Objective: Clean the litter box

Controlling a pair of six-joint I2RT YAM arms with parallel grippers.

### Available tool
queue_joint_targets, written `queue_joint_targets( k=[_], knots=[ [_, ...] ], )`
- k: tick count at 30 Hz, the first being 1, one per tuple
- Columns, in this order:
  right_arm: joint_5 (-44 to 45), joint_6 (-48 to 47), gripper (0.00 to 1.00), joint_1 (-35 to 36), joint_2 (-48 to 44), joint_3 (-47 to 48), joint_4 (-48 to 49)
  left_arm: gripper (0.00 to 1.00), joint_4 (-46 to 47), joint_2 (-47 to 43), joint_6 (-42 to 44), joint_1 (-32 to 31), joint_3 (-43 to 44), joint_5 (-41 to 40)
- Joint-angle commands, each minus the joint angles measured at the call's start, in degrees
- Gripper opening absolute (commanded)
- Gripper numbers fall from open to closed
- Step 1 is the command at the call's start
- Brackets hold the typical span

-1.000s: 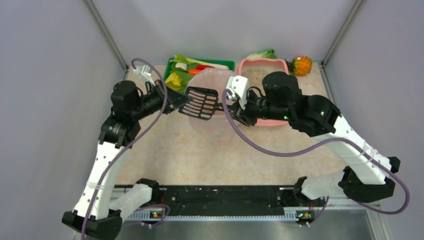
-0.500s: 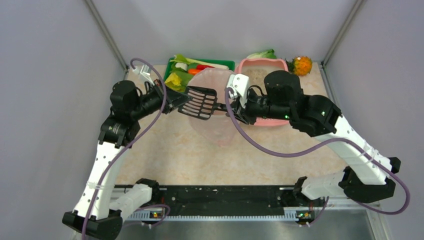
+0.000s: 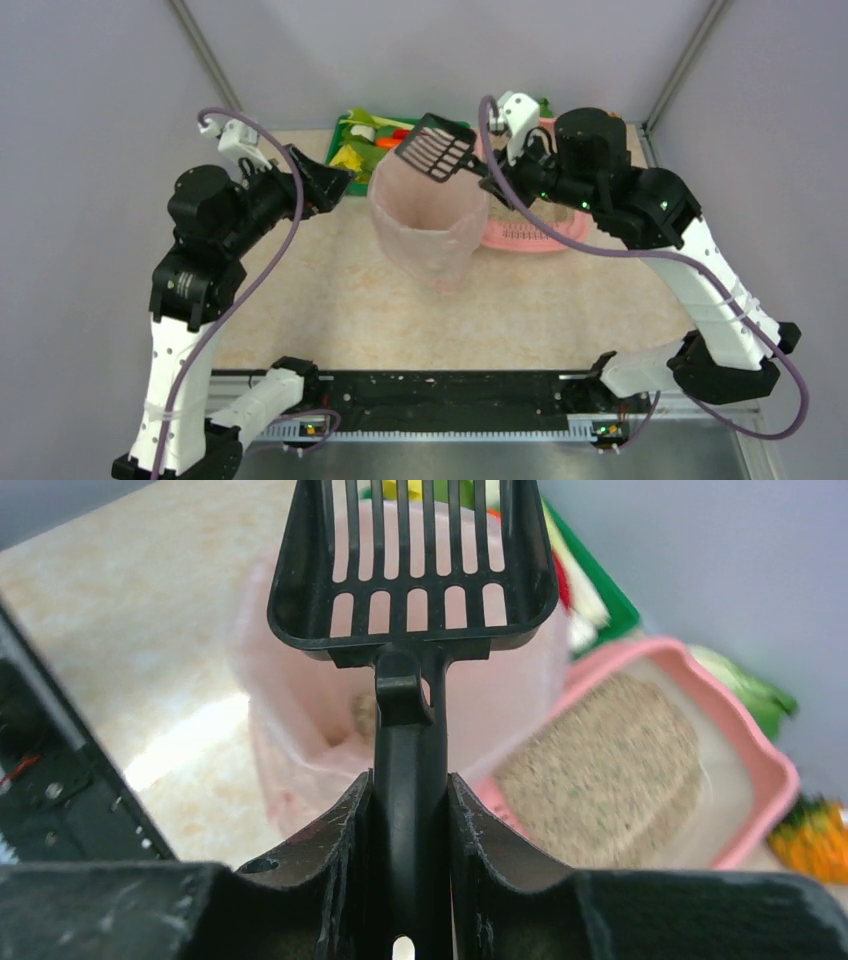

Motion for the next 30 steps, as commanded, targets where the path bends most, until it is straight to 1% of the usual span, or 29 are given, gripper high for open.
queue_joint_targets(
  k=[1, 2, 4, 7, 10, 12, 16, 18, 22, 26, 30],
  knots=[
    [8.87, 8.27, 0.00, -7.19, -0.04, 3.12, -2.56, 0.86, -3.54, -3.68, 8.73, 0.01, 1.08, -15.68],
    [10.92, 9.96, 0.00, -9.30, 0.23, 3.23, -3.17, 0.86, -3.56, -4.40, 9.68, 0.00, 0.89, -18.50],
    [12.74, 15.73, 0.00, -13.82, 1.36, 3.78, -5.31, 0.87, -3.92, -5.55, 11.13, 0.00, 0.66, -20.67],
    [13.52, 21.88, 0.00, -20.32, 4.40, 6.09, -9.31, 0.87, -4.50, -5.93, 12.06, -0.02, 0.58, -21.36],
    [15.40, 28.37, 0.00, -25.33, 8.04, 8.51, -13.36, 0.87, -4.62, -5.93, 11.92, -0.05, 0.26, -20.37],
    [14.37, 31.80, 0.00, -28.32, 10.59, 9.63, -15.13, 0.87, -4.62, -5.88, 11.76, -0.01, -0.10, -19.78],
    [7.24, 38.75, 0.00, -34.05, 17.59, 11.47, -18.59, 0.87, -4.54, -5.90, 11.56, -0.01, -0.75, -18.80],
    [4.72, 41.11, 0.00, -35.38, 20.61, 11.86, -19.01, 0.87, -4.46, -6.08, 11.35, -0.03, -1.15, -18.34],
    [4.76, 44.29, 0.00, -35.47, 26.09, 14.43, -19.57, 0.87, -4.10, -6.45, 10.73, 0.04, -2.15, -17.37],
    [6.36, 45.79, 0.00, -35.65, 32.95, 17.37, -22.31, 0.87, -4.18, -6.62, 10.56, 0.00, -2.60, -17.39],
    [7.50, 46.81, 0.00, -35.61, 37.54, 17.73, -22.39, 0.87, -4.18, -6.63, 10.59, -0.02, -2.95, -17.37]
  ],
)
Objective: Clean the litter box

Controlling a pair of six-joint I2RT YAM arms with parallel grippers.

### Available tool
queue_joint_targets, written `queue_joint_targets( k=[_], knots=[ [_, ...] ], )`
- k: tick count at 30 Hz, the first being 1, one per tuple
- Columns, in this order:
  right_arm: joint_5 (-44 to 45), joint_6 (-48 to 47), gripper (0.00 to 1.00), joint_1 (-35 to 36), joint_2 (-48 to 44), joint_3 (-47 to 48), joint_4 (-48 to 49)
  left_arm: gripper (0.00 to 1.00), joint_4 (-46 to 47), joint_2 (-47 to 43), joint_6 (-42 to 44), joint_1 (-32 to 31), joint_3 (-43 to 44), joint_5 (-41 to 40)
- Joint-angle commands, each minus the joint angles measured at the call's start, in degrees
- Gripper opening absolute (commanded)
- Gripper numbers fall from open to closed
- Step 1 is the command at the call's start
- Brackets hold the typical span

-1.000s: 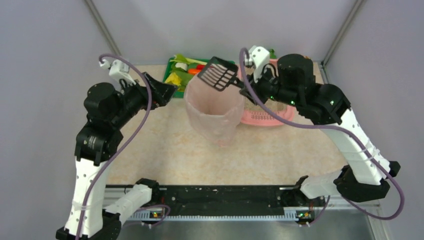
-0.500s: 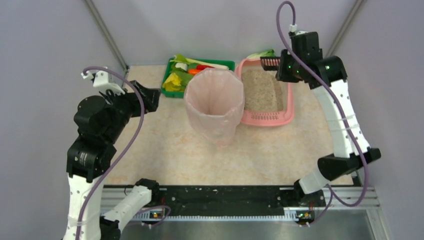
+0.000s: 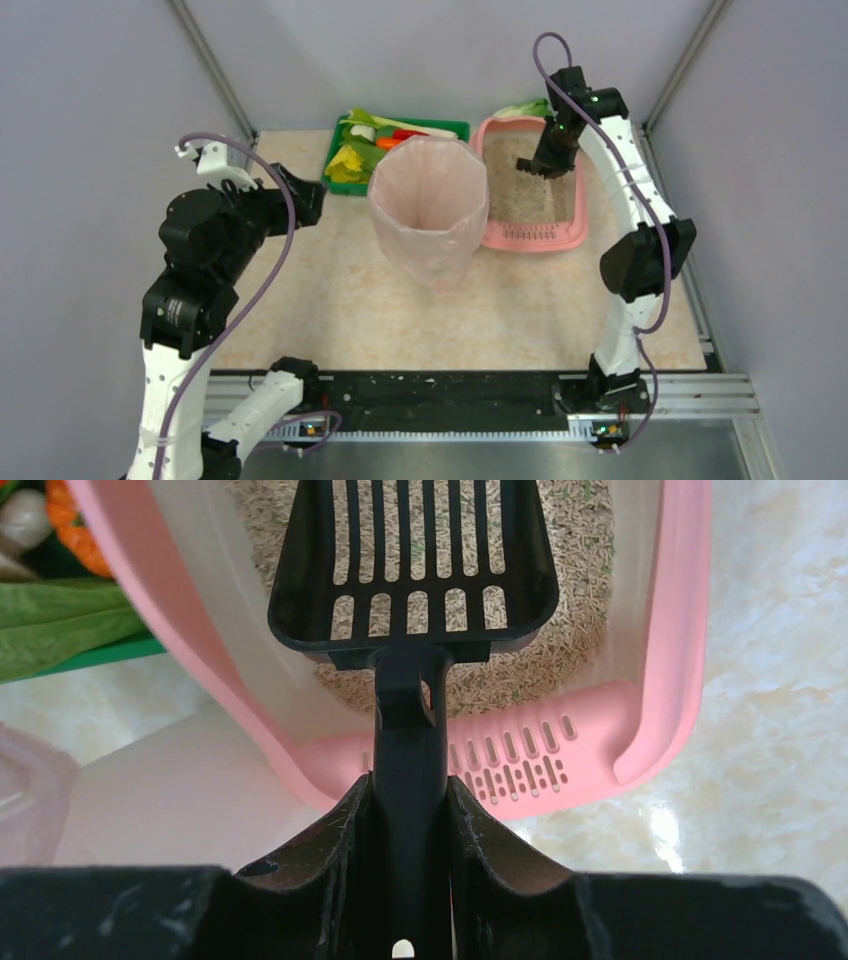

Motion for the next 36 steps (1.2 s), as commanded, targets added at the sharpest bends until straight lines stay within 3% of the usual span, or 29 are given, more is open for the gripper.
queue_joint_targets(
  k=[1, 19, 36],
  knots=[
    [2.27, 3.41, 0.00, -0.04, 3.62, 2.75, -1.06, 0.87, 1.22, -0.62, 0.15, -0.01, -0.43, 0.56],
    [2.69, 4.59, 0.00, -3.50, 14.45, 6.40, 5.45, 0.87, 0.91, 0.01, 1.04, 0.00, -0.69, 0.61],
    [-1.42, 2.49, 0.00, -6.89, 21.49, 11.64, 4.34, 0.87, 1.10, 1.46, 1.02, 0.00, 0.13, 0.59]
  ],
)
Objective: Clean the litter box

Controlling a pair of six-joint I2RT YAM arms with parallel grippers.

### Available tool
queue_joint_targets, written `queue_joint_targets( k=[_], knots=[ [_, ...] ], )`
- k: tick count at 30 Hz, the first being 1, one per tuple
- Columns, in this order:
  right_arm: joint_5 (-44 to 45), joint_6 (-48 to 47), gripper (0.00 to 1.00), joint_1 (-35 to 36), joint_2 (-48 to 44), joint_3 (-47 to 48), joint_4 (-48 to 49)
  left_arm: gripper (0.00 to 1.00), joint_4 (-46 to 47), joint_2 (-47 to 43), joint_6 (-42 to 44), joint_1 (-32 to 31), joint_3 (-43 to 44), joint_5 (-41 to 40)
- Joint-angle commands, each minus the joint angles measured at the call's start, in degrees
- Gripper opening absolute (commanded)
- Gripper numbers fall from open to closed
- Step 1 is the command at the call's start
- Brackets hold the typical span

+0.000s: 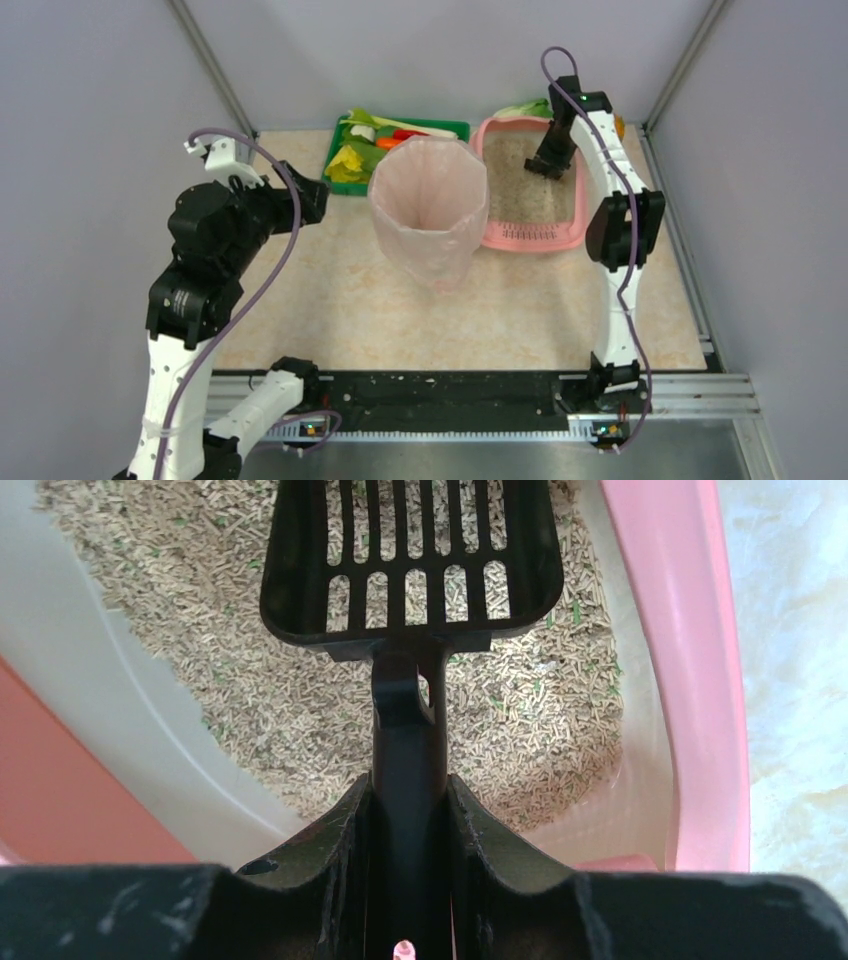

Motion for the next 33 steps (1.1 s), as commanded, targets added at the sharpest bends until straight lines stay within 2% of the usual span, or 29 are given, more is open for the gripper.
queue_joint_targets(
  k=[1, 13, 24, 27, 33],
  knots=[
    [-0.75, -1.13, 0.00, -1.40, 3.70, 3.22, 0.50, 0.87, 1.09, 0.45, 0.95, 0.00, 0.86, 0.58],
    [3.24, -6.95, 0.00, -1.48, 6.02, 2.58, 7.92, 0.87, 1.09, 0.90, 1.54, -0.03, 1.21, -0.27],
    [3.20, -18.64, 0.00, -2.28, 6.92, 0.80, 16.44, 0.87, 1.16, 1.40, 2.01, -0.02, 1.48, -0.93],
    [4.56, -22.61, 0.00, -2.22, 5.38, -2.00, 19.92, 0.87, 1.31, 1.49, 2.01, -0.01, 1.53, -0.98],
    [3.98, -32.62, 0.00, -2.26, -1.52, -16.13, 33.25, 0.87, 1.72, 1.66, 1.92, -0.01, 1.41, -1.07]
  ],
)
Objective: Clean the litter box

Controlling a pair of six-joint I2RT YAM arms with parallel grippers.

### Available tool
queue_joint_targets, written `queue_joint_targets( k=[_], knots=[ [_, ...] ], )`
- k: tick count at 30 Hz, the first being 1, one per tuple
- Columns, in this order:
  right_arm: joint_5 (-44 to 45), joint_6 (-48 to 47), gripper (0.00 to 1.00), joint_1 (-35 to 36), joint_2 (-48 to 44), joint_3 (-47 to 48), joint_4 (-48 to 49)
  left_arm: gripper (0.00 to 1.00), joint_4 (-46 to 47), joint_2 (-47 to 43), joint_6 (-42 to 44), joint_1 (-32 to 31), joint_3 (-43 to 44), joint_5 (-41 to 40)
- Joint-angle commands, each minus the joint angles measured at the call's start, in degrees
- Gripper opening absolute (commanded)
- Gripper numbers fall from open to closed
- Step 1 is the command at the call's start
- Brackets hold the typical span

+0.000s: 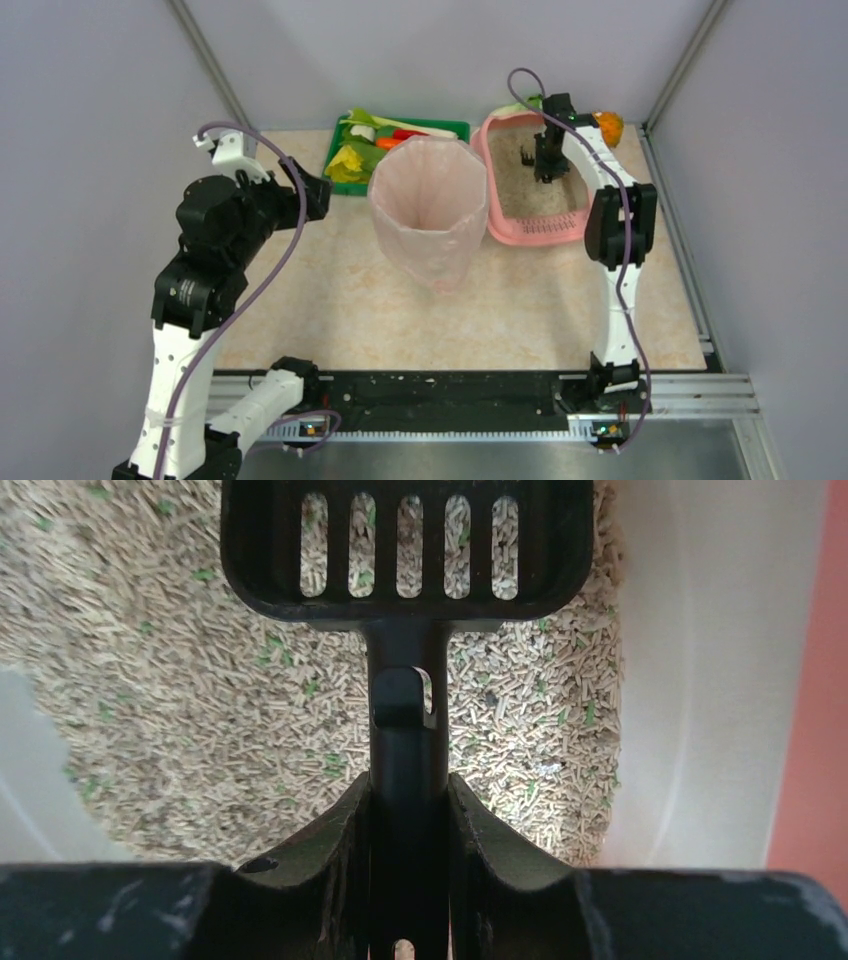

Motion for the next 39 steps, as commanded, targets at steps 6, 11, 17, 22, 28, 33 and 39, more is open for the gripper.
queue_joint_targets(
  k=[6, 11, 17, 22, 28, 33, 39],
  knots=[
    [1.40, -19.74, 0.00, -1.41, -11.35, -20.33, 28.63, 0.87, 1.88, 0.14, 0.65, 0.01, 1.46, -0.88],
    [0.77, -24.63, 0.00, -2.28, -12.60, -23.04, 31.10, 0.87, 1.53, -0.12, 0.68, 0.00, 1.54, -1.18],
    [-5.06, -24.75, 0.00, -4.82, -13.94, -25.74, 35.40, 0.87, 1.35, -0.36, 0.48, 0.00, 1.66, -1.25],
    [-7.50, -24.29, 0.00, -4.81, -16.61, -30.55, 40.41, 0.87, 1.18, -0.57, 0.41, 0.00, 1.64, -1.44],
    [-10.39, -20.91, 0.00, -4.82, -18.55, -34.13, 47.91, 0.87, 1.11, -0.20, 0.33, -0.05, 2.20, -0.72],
    [-10.61, -19.58, 0.00, -4.79, -20.77, -36.68, 49.66, 0.87, 0.34, -0.68, 0.23, -0.01, 2.52, -1.10],
    [-11.31, -19.39, 0.00, -4.71, -28.21, -42.61, 50.54, 0.87, 0.61, -1.67, 0.00, -0.01, 1.47, -1.13]
  ],
)
